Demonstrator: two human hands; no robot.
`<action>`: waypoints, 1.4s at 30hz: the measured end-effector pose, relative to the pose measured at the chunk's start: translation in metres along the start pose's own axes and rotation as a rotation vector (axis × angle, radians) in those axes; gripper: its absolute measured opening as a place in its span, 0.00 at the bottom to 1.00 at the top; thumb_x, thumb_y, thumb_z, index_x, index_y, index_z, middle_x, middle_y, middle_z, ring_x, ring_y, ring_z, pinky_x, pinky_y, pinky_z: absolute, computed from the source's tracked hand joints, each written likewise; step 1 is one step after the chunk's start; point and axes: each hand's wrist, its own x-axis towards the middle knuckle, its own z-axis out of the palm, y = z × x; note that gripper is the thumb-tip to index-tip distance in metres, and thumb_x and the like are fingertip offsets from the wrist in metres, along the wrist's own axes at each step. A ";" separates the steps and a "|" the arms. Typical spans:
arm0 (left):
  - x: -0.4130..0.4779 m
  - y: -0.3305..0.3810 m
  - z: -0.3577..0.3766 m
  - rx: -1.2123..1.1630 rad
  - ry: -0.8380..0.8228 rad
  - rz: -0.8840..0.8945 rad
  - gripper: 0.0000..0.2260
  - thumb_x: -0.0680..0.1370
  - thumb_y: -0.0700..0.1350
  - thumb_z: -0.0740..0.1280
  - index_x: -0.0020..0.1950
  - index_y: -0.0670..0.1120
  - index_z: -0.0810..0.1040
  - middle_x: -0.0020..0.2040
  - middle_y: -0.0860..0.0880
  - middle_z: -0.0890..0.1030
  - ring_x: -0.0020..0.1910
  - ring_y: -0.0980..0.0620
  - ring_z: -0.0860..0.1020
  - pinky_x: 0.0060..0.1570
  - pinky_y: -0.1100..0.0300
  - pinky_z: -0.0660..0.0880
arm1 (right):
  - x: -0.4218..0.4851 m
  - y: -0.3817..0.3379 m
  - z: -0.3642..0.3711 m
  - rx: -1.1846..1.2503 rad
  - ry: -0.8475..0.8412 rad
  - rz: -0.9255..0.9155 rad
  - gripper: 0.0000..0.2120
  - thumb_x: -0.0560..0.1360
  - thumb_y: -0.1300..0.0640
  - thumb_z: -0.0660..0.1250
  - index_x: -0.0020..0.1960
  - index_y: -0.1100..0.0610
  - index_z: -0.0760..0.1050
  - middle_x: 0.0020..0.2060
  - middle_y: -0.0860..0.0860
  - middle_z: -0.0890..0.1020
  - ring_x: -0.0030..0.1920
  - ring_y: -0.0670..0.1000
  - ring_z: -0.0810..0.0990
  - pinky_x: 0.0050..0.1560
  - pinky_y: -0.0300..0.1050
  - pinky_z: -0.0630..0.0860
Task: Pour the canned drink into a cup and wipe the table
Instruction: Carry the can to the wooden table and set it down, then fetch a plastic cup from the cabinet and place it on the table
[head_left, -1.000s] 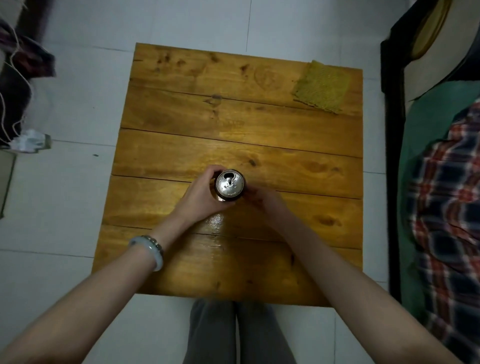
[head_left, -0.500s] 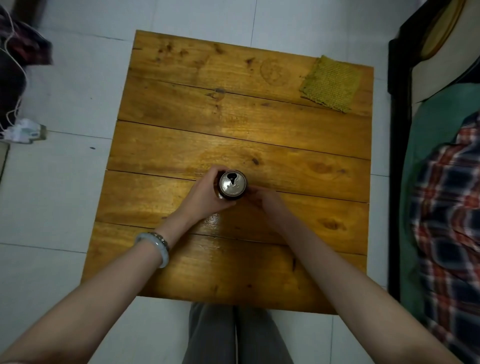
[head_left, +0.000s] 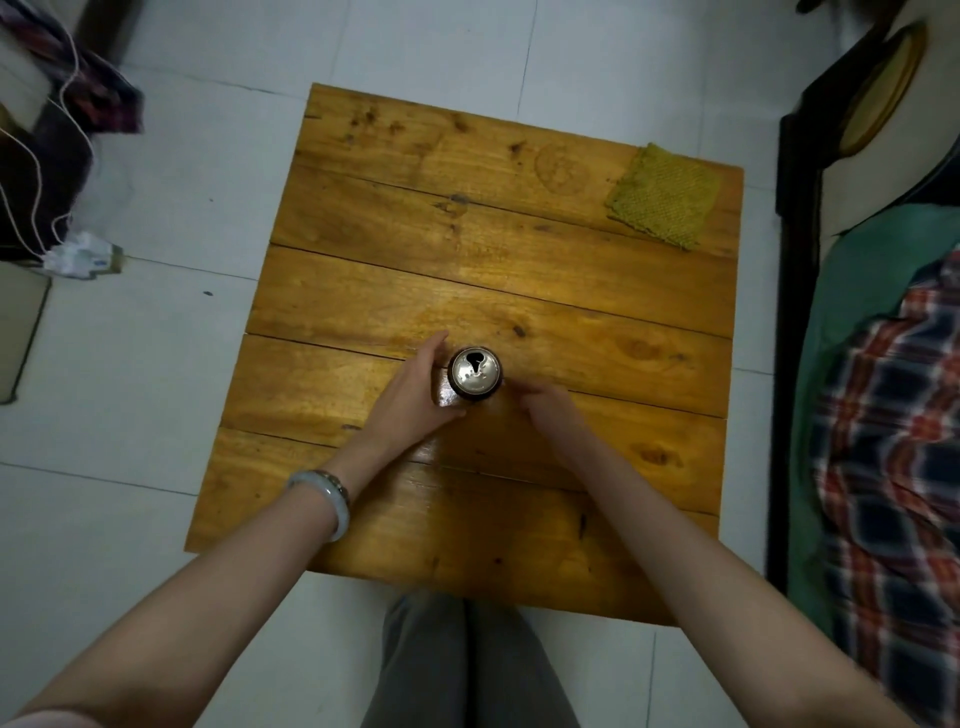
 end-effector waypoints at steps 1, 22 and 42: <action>-0.006 0.003 -0.007 0.011 0.015 -0.017 0.46 0.64 0.45 0.79 0.75 0.50 0.55 0.70 0.49 0.69 0.69 0.52 0.67 0.65 0.58 0.66 | -0.007 -0.005 -0.003 -0.074 0.020 -0.031 0.19 0.76 0.70 0.57 0.63 0.61 0.75 0.58 0.60 0.79 0.49 0.51 0.78 0.45 0.39 0.72; -0.278 0.058 -0.181 0.670 0.671 -0.236 0.33 0.60 0.50 0.79 0.61 0.39 0.75 0.53 0.43 0.81 0.50 0.43 0.80 0.45 0.52 0.77 | -0.248 -0.164 0.123 -1.013 -0.314 -1.107 0.27 0.76 0.61 0.59 0.74 0.57 0.60 0.71 0.53 0.67 0.71 0.50 0.63 0.65 0.30 0.52; -0.556 -0.159 -0.310 0.619 1.016 -0.708 0.31 0.63 0.50 0.79 0.61 0.39 0.76 0.53 0.44 0.81 0.52 0.44 0.80 0.50 0.52 0.77 | -0.394 -0.146 0.507 -1.439 -0.313 -1.531 0.24 0.73 0.58 0.61 0.68 0.60 0.66 0.59 0.56 0.75 0.59 0.59 0.73 0.53 0.51 0.71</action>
